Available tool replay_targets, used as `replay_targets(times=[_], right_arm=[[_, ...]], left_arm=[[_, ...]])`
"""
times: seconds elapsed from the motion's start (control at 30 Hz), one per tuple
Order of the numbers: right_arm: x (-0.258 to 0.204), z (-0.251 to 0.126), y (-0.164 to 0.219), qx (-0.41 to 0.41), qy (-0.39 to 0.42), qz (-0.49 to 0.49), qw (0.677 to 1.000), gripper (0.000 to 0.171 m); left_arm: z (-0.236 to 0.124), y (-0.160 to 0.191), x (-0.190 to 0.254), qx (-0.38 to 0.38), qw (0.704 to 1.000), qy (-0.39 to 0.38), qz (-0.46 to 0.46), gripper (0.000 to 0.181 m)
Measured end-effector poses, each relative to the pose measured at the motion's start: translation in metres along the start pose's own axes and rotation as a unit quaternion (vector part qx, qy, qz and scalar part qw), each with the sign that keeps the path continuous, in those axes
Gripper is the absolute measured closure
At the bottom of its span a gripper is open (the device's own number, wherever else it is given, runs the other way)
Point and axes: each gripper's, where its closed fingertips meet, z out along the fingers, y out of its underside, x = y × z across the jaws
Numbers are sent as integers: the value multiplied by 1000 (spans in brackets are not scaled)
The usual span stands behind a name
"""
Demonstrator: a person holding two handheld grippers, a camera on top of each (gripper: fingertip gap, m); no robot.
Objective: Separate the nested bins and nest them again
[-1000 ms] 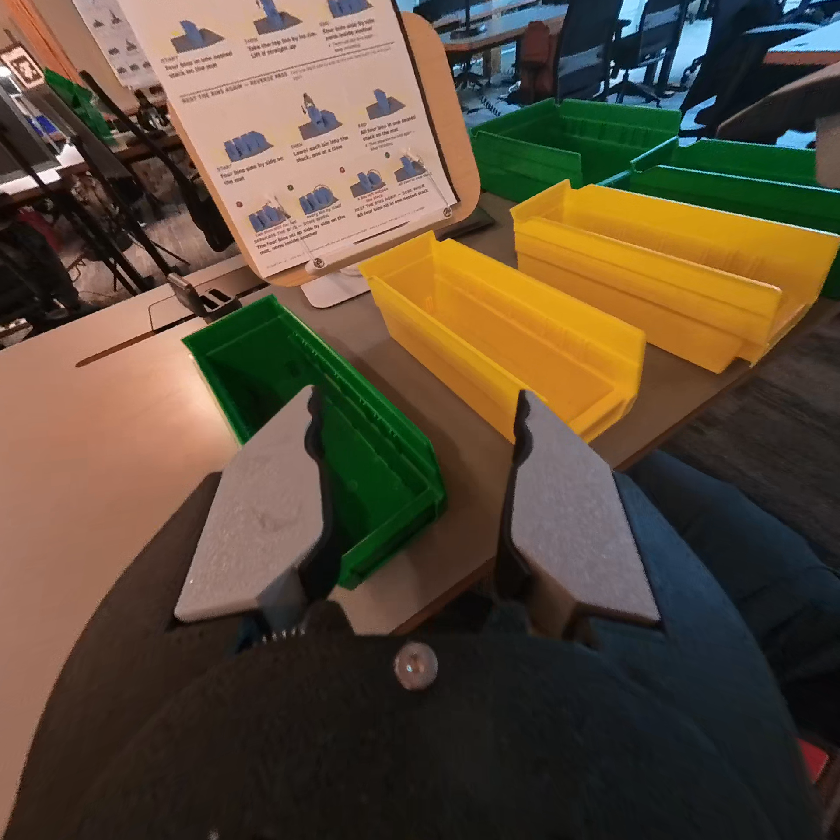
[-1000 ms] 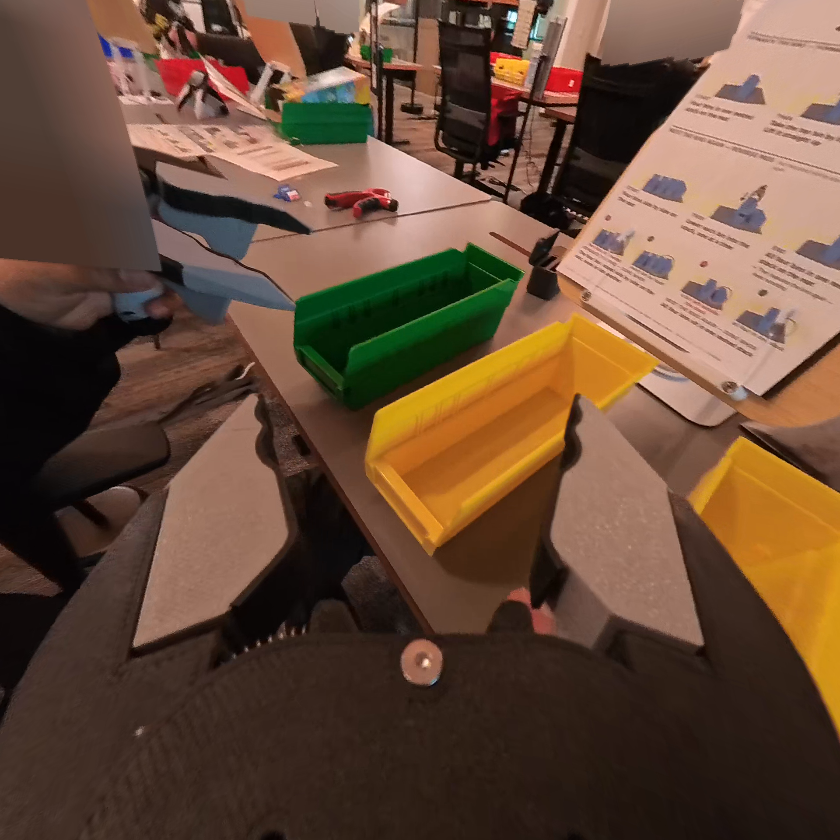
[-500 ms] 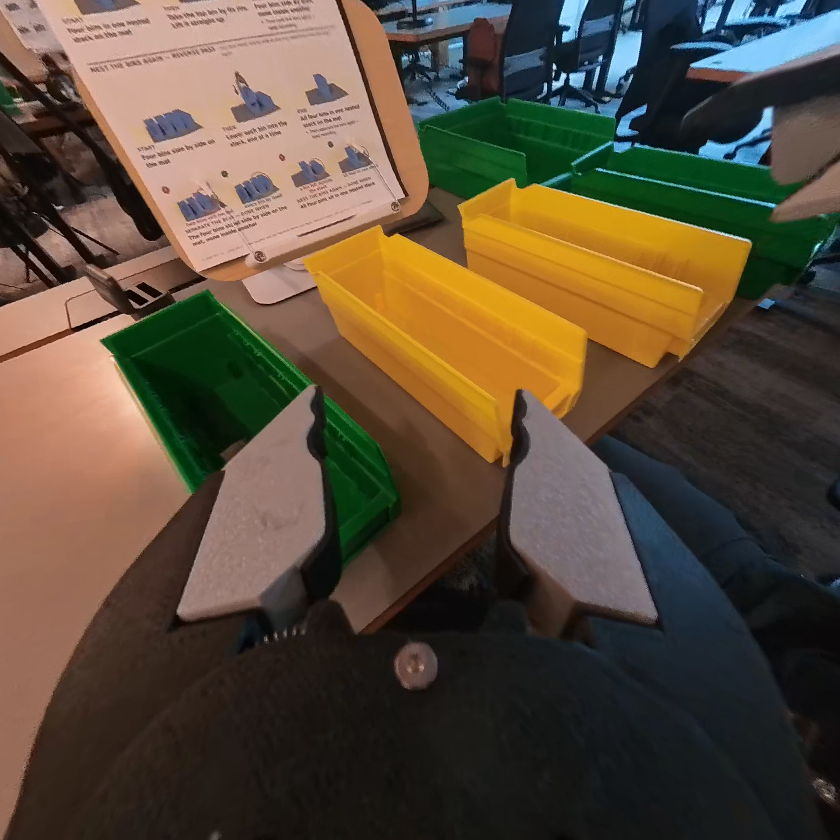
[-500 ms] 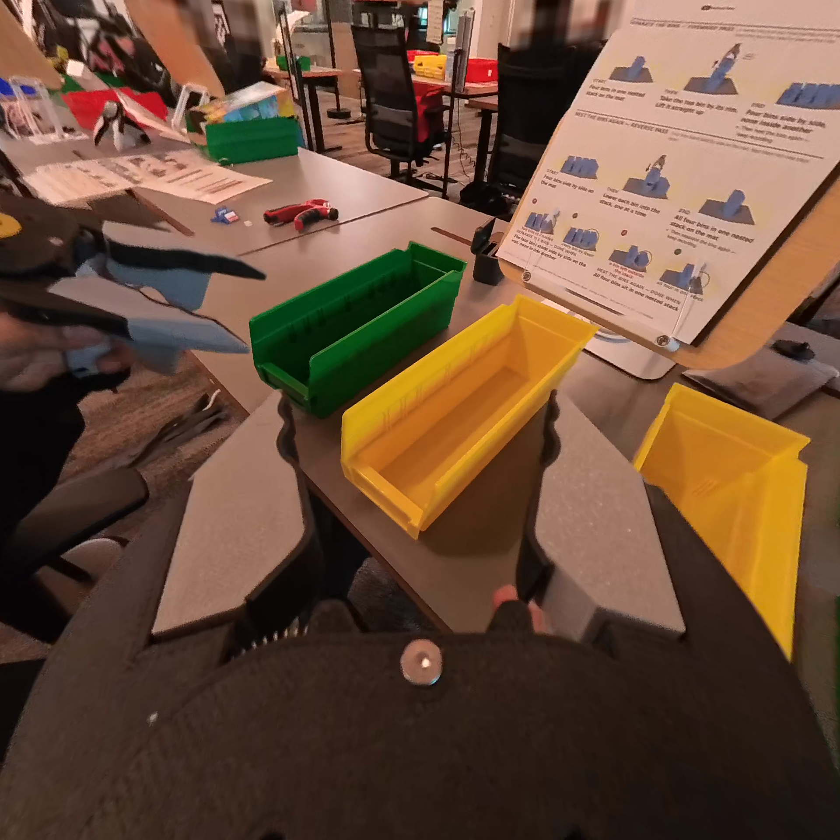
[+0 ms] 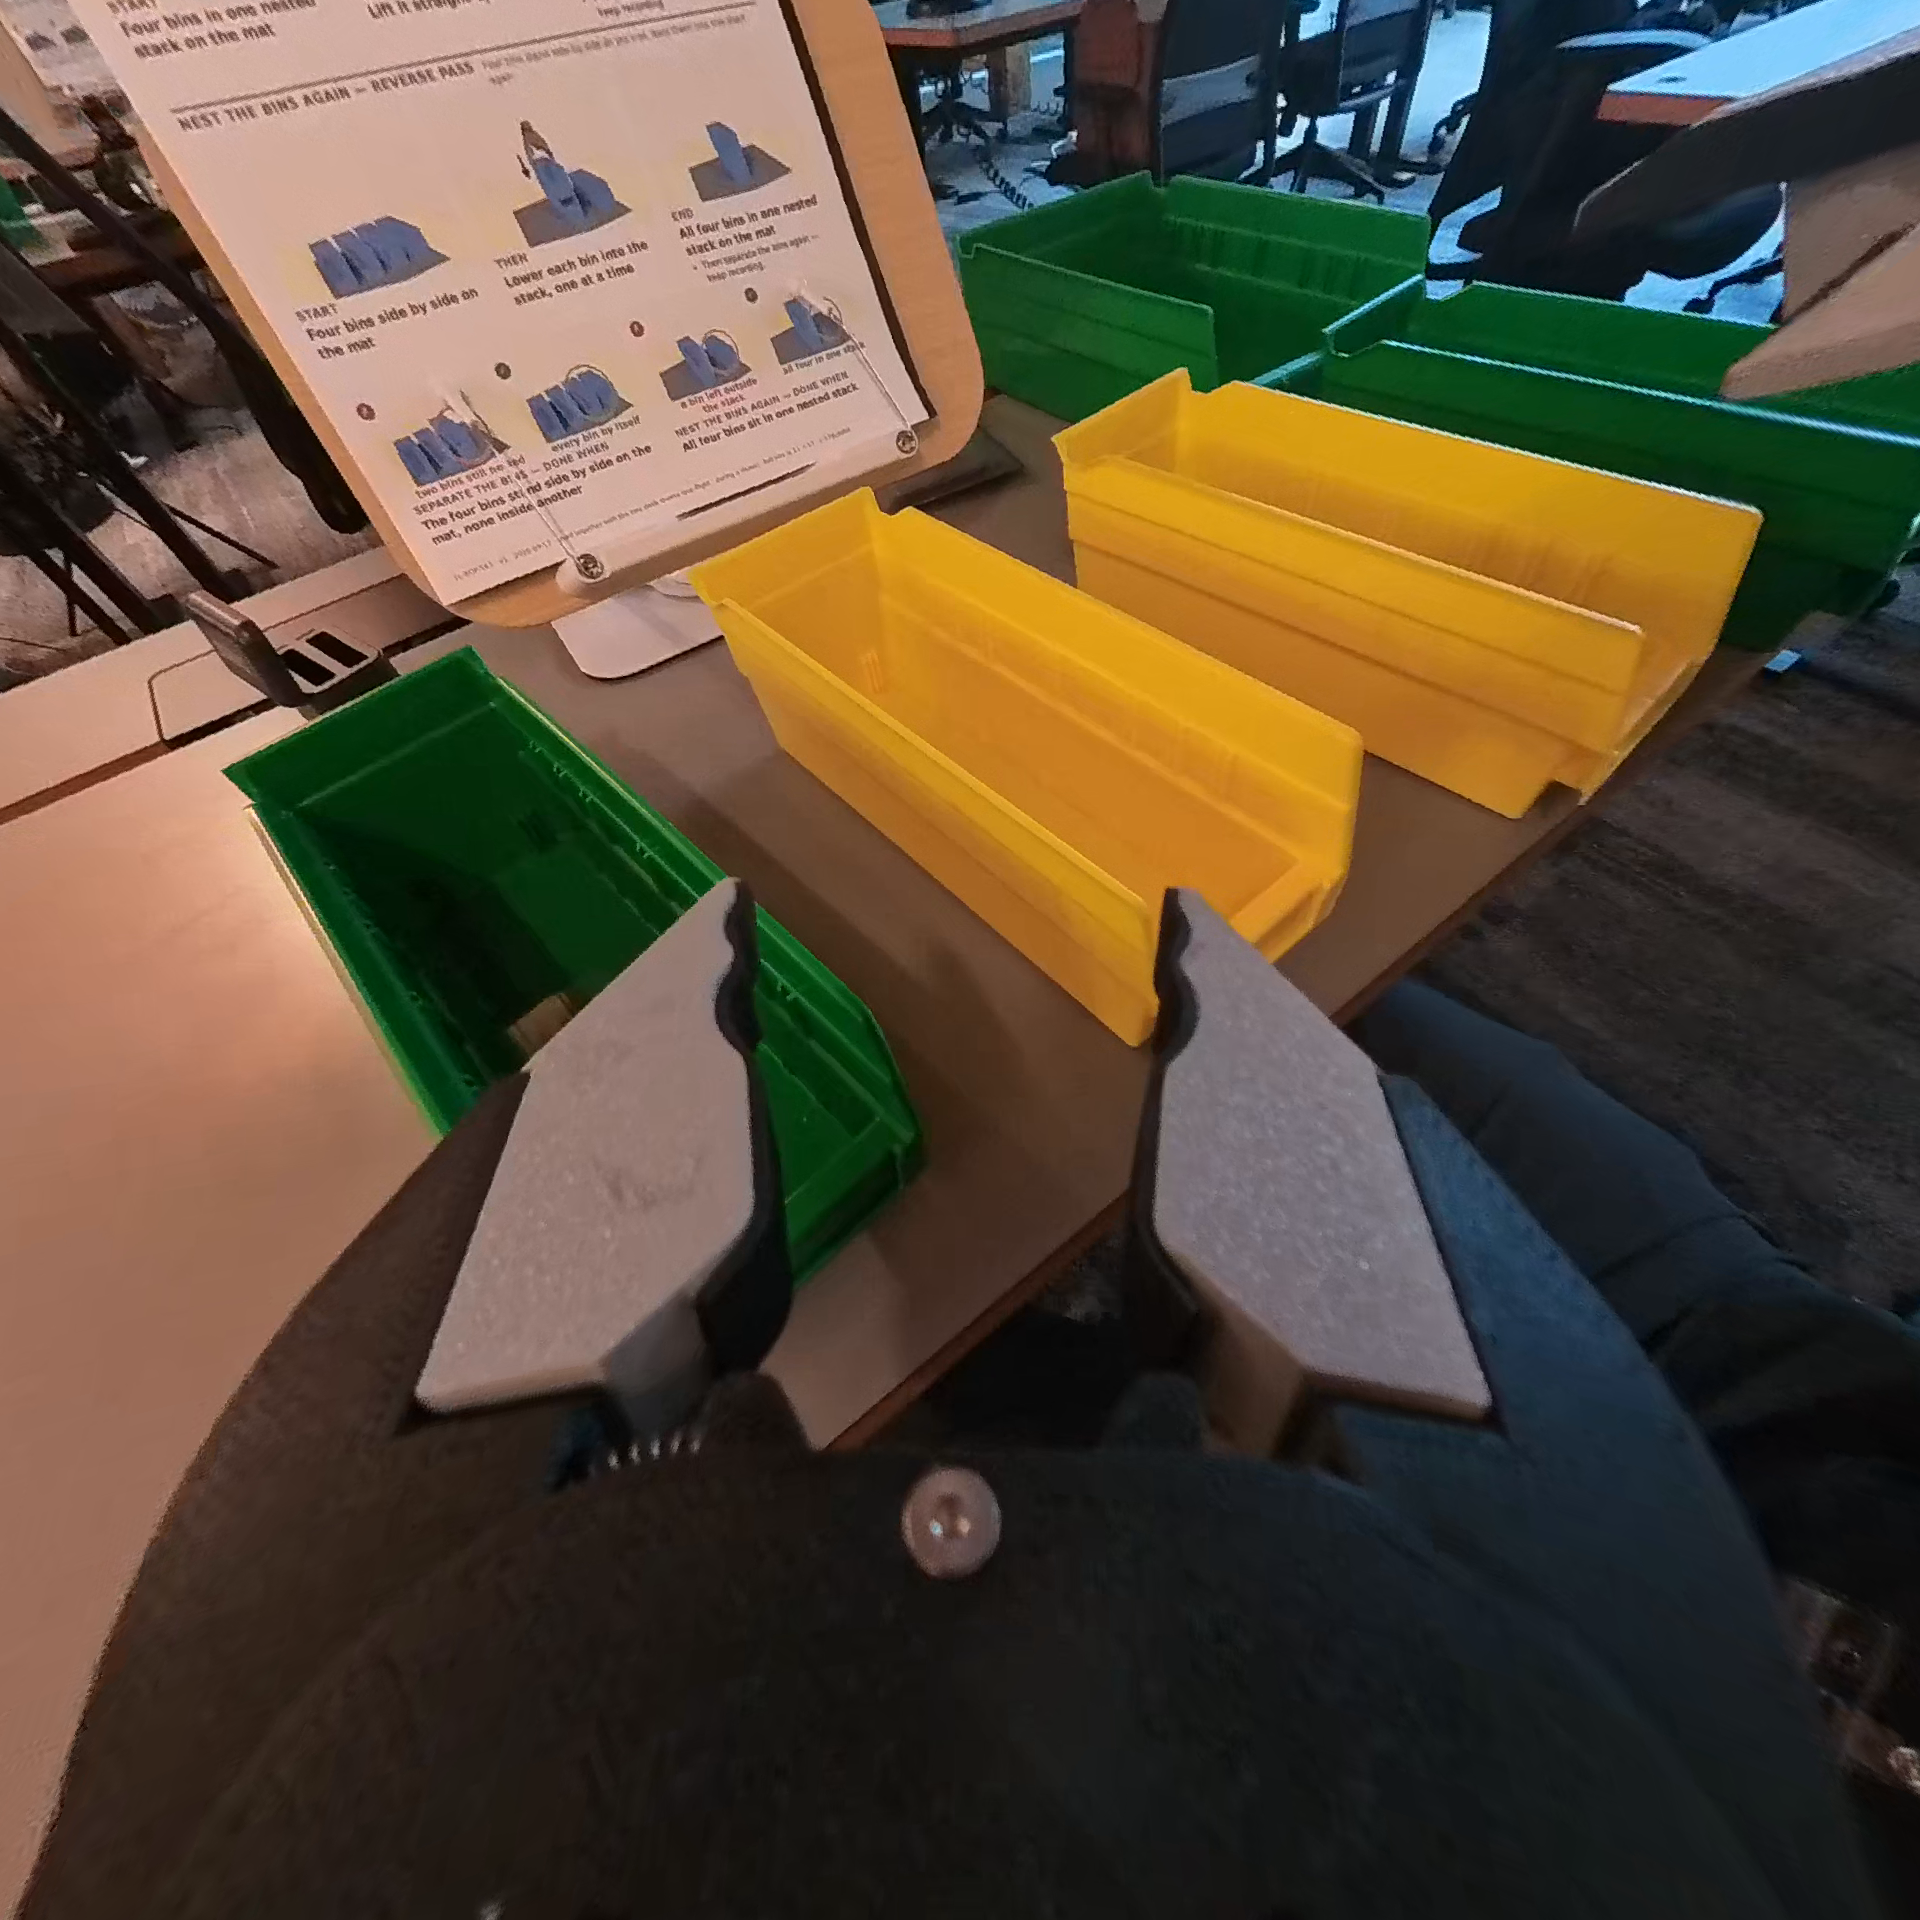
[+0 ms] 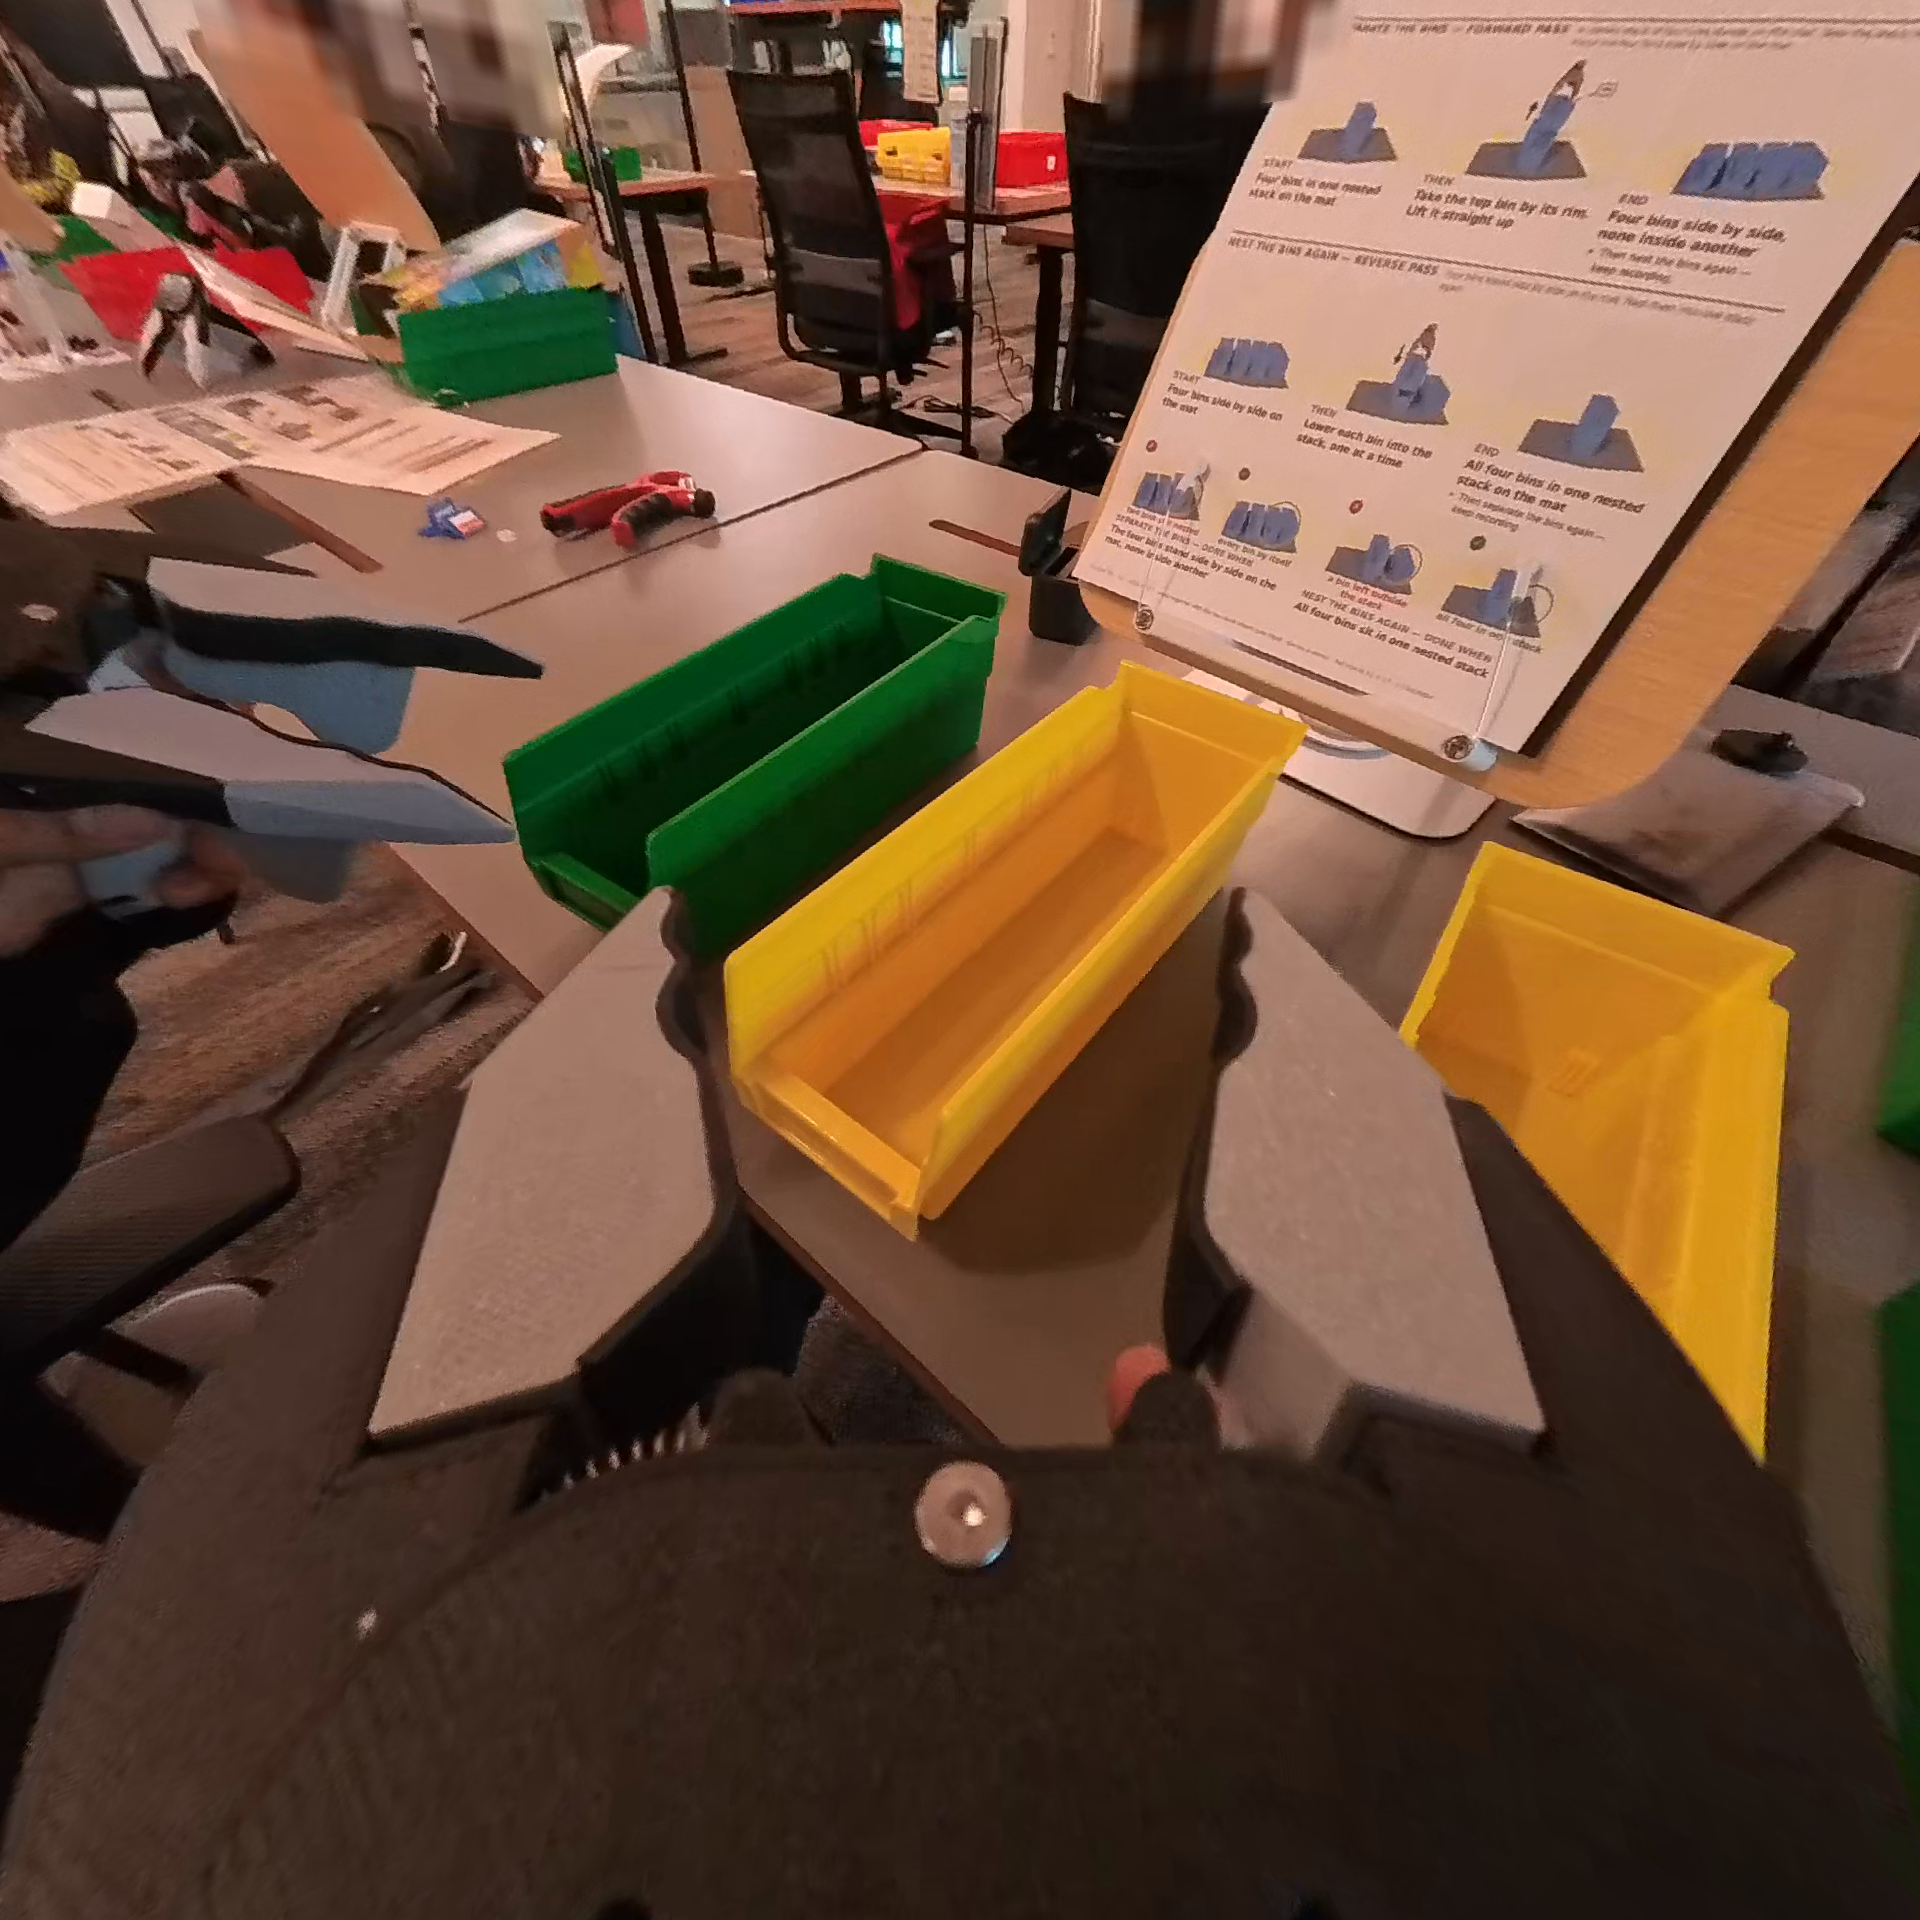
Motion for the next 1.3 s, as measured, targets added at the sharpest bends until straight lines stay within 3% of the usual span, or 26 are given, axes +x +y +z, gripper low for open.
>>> replay_targets(times=[0.27, 0.4, 0.5, 0.63, 0.73, 0.87, 0.93, 1.03, 1.2, 1.3], right_arm=[[-4, -3, -1, 2, -26, 19, 999, 79], [-9, -2, 3, -9, -39, 8, 999, 95], [-8, 2, 5, -18, -38, -1, 999, 95], [-11, 7, 5, -12, -53, 16, 998, 95], [-9, 12, 10, -23, -47, 11, 999, 95], [-9, 15, 14, -30, -46, 9, 998, 95], [-11, 16, 14, -30, -53, 10, 998, 95], [-14, 17, 16, -35, -57, 7, 998, 95], [-12, 16, 17, -39, -49, -6, 998, 95], [-9, 12, 13, -29, -47, -5, 998, 95]], left_arm=[[-2, 7, 2, -18, 1000, 10, 20, 110], [-14, 1, -13, -8, 1000, -9, 23, 111], [-27, 0, -29, -2, 1000, -13, 14, 110], [-31, 19, -59, -40, 997, -62, 24, 109], [-28, 28, -75, -67, 990, -114, 58, 125], [-14, 41, -36, -94, 993, -19, 73, 122], [-3, 56, -26, -129, 986, -2, 105, 105], [20, 84, -16, -182, 974, 7, 136, 105], [47, 130, -15, -261, 951, 20, 162, 124], [50, 139, -32, -275, 948, -4, 160, 146]])
